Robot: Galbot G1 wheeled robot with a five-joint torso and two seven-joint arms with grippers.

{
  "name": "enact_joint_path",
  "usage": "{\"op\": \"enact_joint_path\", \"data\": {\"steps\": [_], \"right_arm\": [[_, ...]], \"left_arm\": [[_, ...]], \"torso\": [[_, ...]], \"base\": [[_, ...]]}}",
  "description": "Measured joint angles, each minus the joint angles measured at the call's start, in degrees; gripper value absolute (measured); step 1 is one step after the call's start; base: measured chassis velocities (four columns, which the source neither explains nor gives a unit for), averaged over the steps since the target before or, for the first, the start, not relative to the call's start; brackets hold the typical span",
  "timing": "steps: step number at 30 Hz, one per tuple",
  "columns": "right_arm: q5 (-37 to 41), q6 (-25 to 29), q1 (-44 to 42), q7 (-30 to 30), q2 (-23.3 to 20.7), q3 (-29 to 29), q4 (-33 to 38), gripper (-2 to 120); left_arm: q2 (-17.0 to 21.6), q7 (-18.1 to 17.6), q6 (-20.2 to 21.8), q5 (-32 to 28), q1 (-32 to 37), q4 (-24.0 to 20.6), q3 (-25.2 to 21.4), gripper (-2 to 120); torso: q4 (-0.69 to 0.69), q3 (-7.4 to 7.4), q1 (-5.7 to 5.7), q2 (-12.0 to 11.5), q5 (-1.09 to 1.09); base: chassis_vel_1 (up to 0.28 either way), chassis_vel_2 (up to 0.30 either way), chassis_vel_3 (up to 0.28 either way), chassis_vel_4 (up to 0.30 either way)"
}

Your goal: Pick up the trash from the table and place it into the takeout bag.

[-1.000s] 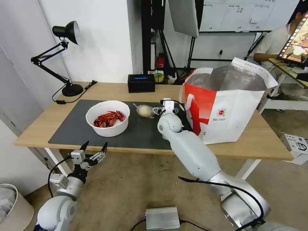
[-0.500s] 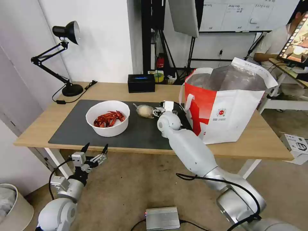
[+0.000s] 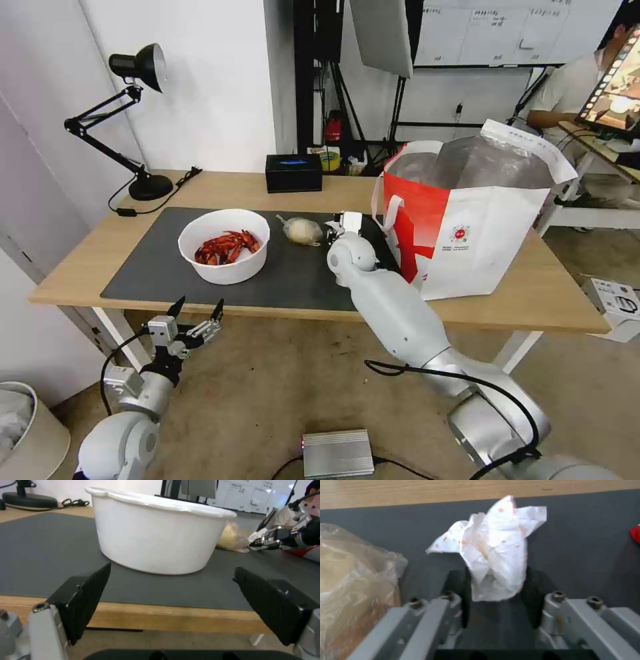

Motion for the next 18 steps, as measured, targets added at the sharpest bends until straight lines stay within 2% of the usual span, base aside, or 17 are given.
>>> {"op": "enact_joint_path", "data": {"steps": [1,2,4,5,8,18], "right_arm": [[0.0,0.1,-0.1,0.0,0.0,0.0,0.0,25],[0.0,0.1,-0.1,0.0,0.0,0.0,0.0,25],[-0.2,1.1,-0.3,-0.1,-0.1,0.0,0.3,14],[-0.2,1.1,-0.3,-0.1,-0.1,0.0,0.3,14],[-1.4,2.9,-0.9,-0.9,-0.3,-0.4,1.0,2],[-5.3,7.8,-3.1,-4.0,-2.6,-2.4,5.8,0]], "left_arm": [[0.0,0.0,0.0,0.0,0.0,0.0,0.0,100],[0.0,0.0,0.0,0.0,0.0,0.0,0.0,100],[0.0,0.0,0.0,0.0,0.0,0.0,-0.1,100],[0.0,0.0,0.0,0.0,0.0,0.0,-0.1,100],[0.0,0.0,0.0,0.0,0.1,-0.1,-0.3,100],[0.1,0.0,0.0,-0.3,0.4,-0.6,-0.9,100]], "torso": [[0.0,0.0,0.0,0.0,0.0],[0.0,0.0,0.0,0.0,0.0],[0.0,0.0,0.0,0.0,0.0],[0.0,0.0,0.0,0.0,0.0],[0.0,0.0,0.0,0.0,0.0],[0.0,0.0,0.0,0.0,0.0]], "base": [[0.0,0.0,0.0,0.0],[0.0,0.0,0.0,0.0],[0.0,0.0,0.0,0.0],[0.0,0.0,0.0,0.0],[0.0,0.0,0.0,0.0],[0.0,0.0,0.0,0.0]]}}
